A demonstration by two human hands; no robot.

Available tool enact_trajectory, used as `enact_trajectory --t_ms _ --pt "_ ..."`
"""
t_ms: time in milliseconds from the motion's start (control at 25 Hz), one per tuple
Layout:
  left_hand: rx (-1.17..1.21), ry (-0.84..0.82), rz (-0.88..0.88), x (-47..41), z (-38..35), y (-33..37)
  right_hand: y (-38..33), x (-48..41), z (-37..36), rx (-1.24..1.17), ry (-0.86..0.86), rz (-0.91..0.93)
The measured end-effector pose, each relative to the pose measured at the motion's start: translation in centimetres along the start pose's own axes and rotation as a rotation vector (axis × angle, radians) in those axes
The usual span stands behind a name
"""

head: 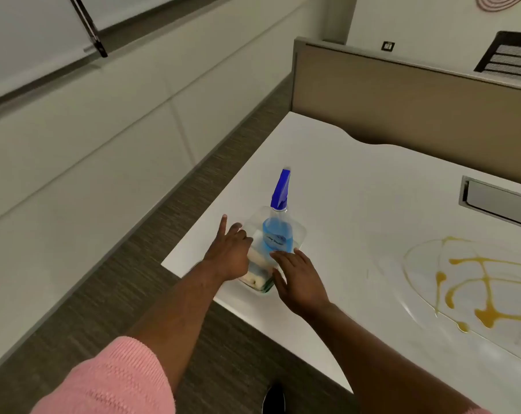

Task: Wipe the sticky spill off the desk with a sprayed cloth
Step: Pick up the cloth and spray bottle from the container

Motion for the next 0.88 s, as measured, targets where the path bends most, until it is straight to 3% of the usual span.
enact_trajectory --t_ms 240,360,640,880 --pt "-0.053 -0.038 0.009 0.4 1.8 0.1 0.2 -0.6 1.4 -0.015 0.036 -0.051" --pt "0.025 0.020 0.001 0.7 2.4 -0.3 0.4 -0.9 2.4 -0.067 0.071 -0.076" --pt "0.669 0.123 0.168 1.6 3.9 -1.4 -0.4 -2.4 5.8 -0.325 0.284 -0.251" --pt "1.155 0.209 0.326 1.9 5.9 -1.7 -2.1 -6.5 7.4 -0.490 0.188 -0.317"
Point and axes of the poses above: each hand's wrist, its own x-axis away from the middle knuckle, its own z-axis out of the back of the hand, y = z × x, the point moved 2 cm from there along -x, towards the middle knuckle, and after that the axes turned 1 degree about -z, right-handed, at the moved point
